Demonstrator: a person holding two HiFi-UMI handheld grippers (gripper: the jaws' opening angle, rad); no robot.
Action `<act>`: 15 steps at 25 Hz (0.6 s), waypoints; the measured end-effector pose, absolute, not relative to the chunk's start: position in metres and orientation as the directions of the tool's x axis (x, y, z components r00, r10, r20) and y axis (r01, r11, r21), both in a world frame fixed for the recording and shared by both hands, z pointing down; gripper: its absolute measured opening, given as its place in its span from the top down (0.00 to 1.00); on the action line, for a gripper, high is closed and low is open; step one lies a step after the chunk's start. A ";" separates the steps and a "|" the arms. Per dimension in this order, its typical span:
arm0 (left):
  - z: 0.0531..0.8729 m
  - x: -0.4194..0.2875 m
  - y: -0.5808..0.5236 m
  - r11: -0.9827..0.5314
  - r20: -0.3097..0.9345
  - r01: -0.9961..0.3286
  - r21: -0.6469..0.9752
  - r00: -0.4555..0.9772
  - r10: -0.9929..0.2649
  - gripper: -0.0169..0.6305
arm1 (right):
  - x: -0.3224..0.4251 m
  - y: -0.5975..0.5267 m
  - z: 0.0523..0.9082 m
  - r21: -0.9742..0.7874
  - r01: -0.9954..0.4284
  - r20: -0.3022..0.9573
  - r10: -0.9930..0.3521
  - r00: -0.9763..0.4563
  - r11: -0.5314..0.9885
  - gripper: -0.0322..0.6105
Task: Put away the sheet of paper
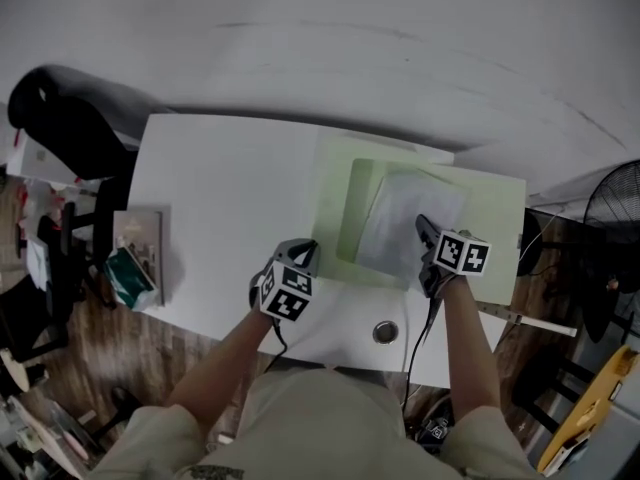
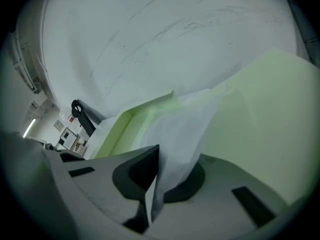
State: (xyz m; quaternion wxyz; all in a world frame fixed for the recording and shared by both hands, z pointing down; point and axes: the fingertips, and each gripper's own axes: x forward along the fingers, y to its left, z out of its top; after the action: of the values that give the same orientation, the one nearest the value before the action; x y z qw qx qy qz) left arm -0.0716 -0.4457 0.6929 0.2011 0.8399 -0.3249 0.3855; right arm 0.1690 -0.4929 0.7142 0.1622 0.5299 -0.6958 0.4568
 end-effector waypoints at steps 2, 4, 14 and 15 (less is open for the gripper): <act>0.694 -0.072 -0.446 -0.711 0.776 -0.697 0.095 0.500 -0.386 0.94 | 0.153 -0.500 0.718 -0.467 -0.883 0.710 -0.575 -0.406 0.047 0.91; 0.693 -0.071 -0.446 -0.718 0.774 -0.689 0.102 0.508 -0.377 0.94 | 0.138 -0.507 0.721 -0.480 -0.875 0.705 -0.564 -0.429 0.066 0.91; 0.693 -0.071 -0.444 -0.747 0.765 -0.658 0.094 0.528 -0.369 0.94 | 0.077 -0.521 0.734 -0.473 -0.861 0.721 -0.479 -0.501 0.188 0.91; 0.694 -0.071 -0.444 -0.745 0.764 -0.660 0.096 0.529 -0.370 0.94 | 0.072 -0.520 0.734 -0.482 -0.855 0.719 -0.470 -0.512 0.193 0.91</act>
State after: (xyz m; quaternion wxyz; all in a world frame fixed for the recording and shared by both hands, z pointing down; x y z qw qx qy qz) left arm -0.0705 -0.4443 0.6936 0.1905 0.8533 -0.3016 0.3802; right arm 0.0725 -0.5201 0.7342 0.2126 0.4461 -0.7426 0.4521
